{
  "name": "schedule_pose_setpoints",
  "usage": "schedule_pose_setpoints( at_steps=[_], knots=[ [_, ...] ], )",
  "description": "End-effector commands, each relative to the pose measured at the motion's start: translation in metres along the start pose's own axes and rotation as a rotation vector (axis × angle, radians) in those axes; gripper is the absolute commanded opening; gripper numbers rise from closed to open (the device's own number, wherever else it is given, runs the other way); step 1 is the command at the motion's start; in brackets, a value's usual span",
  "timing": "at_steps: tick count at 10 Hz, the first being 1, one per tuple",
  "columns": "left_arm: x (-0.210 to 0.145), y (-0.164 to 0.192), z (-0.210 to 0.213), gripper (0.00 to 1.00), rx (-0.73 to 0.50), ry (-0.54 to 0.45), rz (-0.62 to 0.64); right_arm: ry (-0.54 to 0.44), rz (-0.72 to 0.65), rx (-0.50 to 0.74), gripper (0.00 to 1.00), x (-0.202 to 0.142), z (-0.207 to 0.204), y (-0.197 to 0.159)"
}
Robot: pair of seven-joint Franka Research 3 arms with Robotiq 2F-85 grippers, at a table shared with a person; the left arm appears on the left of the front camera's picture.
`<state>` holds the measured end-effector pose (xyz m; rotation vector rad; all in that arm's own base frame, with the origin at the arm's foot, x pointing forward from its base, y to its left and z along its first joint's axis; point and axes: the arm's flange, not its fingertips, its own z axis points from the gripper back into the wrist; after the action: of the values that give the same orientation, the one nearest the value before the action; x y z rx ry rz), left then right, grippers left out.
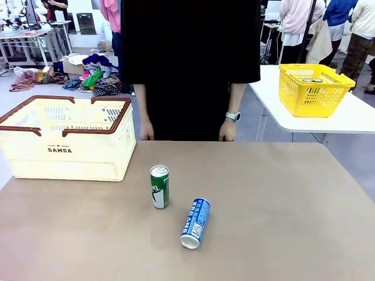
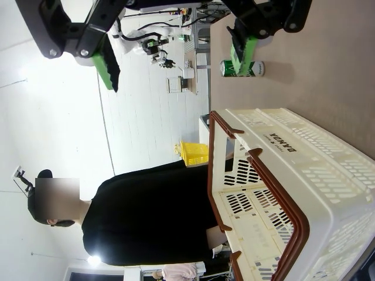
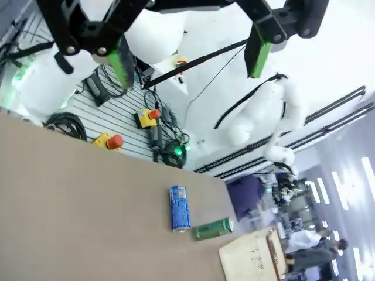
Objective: Place the drinks into the Shopping basket.
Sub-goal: Pick up one drink and place it into the Shopping basket.
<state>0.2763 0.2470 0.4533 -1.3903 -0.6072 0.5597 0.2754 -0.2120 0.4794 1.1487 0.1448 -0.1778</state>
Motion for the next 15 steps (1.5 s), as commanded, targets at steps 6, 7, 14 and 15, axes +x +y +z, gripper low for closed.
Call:
schedule_pose_setpoints(
  at_steps=[6, 7, 14, 15],
  knots=[
    [-0.002, -0.003, 0.002, 1.0, -0.002, 0.012, 0.005, 0.003, 0.038, 0.05, 1.0, 0.012, -0.001, -0.024],
    [-0.002, -0.003, 0.002, 1.0, -0.002, 0.012, 0.005, 0.003, 0.038, 0.05, 1.0, 0.012, -0.001, -0.024],
    [-0.031, -0.102, -0.054, 1.0, 0.198, 0.132, -0.184, 0.003, 0.038, 0.05, 1.0, 0.012, -0.001, -0.024],
    [-0.045, -0.141, -0.089, 1.0, 0.299, 0.196, -0.254, 0.003, 0.038, 0.05, 1.0, 0.012, -0.001, -0.024]
  ],
)
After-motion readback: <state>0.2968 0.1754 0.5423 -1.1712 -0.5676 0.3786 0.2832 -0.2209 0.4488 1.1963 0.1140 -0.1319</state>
